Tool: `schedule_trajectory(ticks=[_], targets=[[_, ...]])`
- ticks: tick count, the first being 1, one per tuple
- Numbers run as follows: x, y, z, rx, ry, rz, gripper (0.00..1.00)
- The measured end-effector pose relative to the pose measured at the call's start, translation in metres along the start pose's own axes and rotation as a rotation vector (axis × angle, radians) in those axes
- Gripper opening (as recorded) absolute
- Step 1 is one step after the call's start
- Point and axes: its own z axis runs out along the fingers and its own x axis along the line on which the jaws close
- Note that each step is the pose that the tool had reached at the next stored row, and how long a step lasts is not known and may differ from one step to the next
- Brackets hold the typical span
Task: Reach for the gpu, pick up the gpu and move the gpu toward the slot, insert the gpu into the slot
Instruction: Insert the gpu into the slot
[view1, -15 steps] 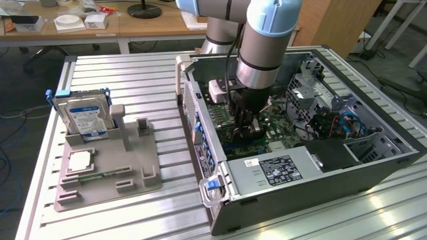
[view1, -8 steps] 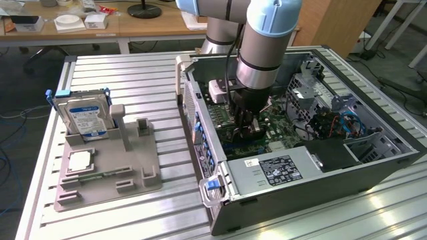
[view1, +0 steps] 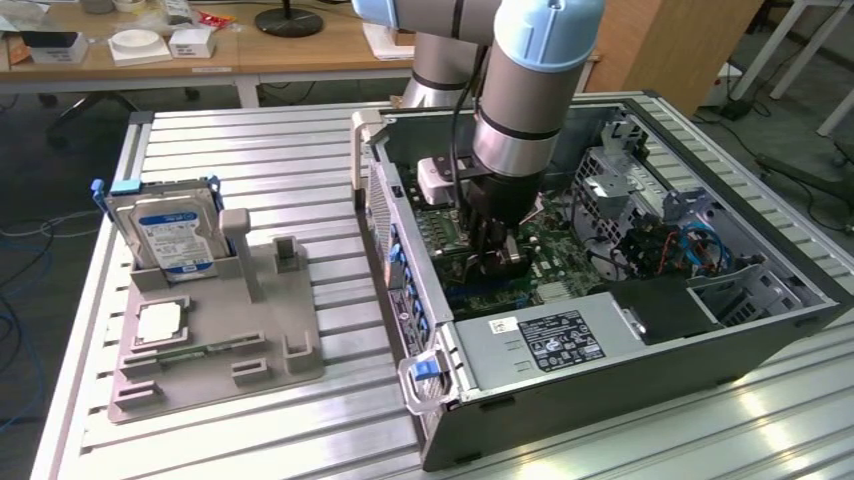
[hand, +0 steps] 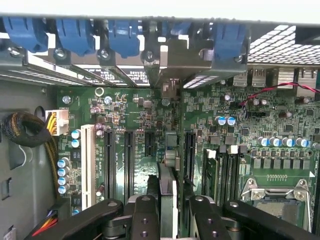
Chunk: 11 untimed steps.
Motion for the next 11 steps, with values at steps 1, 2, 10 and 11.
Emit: schedule_trajectory(ticks=[1, 2, 10, 11], targets=[[-0.0001, 0.0, 0.0, -0.0001, -0.0006, 0.0, 0.28], [-0.0003, -0.0001, 0.0001, -0.0002, -0.0012, 0.0, 0.28], [-0.0018, 0.0, 0.0012, -0.0001, -0.0048, 0.0, 0.28], [-0.0018, 0.0, 0.0012, 0.0, -0.0048, 0.0, 0.28]])
